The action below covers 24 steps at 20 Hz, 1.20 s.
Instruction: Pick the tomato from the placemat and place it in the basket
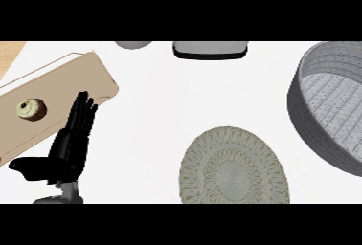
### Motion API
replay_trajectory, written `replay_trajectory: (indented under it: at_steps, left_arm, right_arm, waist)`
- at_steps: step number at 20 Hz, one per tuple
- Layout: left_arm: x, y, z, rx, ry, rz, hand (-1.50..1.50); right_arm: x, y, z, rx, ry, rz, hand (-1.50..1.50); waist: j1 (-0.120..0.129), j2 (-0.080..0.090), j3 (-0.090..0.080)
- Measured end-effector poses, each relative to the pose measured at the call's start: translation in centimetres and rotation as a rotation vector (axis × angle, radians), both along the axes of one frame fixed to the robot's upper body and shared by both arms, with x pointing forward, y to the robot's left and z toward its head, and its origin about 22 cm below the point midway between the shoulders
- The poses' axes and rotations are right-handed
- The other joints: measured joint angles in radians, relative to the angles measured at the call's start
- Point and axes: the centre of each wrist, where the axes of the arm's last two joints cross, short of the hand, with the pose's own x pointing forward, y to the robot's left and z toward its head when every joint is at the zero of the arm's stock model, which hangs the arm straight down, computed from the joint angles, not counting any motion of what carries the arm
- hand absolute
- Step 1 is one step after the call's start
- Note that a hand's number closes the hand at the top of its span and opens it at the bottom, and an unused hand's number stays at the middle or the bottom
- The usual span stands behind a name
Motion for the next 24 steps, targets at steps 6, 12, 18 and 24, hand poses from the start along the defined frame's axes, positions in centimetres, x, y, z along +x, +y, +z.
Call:
replay_trajectory:
  at_steps: [6,12,18,24]
  left_arm:
    - [-0.3,0.6,0.2,0.006,-0.002,0.001,0.00]
    - [-0.2,0.2,-0.3,0.005,-0.003,0.005,0.00]
    - [-0.7,0.0,0.2,0.004,0.000,-0.006,0.00]
    - [0.2,0.2,0.5,0.009,-0.002,-0.002,0.00]
  right_arm:
    - [2.5,-1.8,-2.2,-0.042,0.026,-0.001,1.50]
    - [4.3,-3.8,-4.1,-0.009,0.034,0.001,1.50]
    - [5.4,-4.7,-5.8,0.023,0.048,-0.015,1.50]
    - [6.5,-5.9,-6.8,0.043,0.081,-0.075,-1.50]
  waist:
    - [0.002,0.000,0.000]
    - [0.001,0.000,0.000]
    - [0.001,0.000,0.000]
    - [0.002,0.001,0.000]
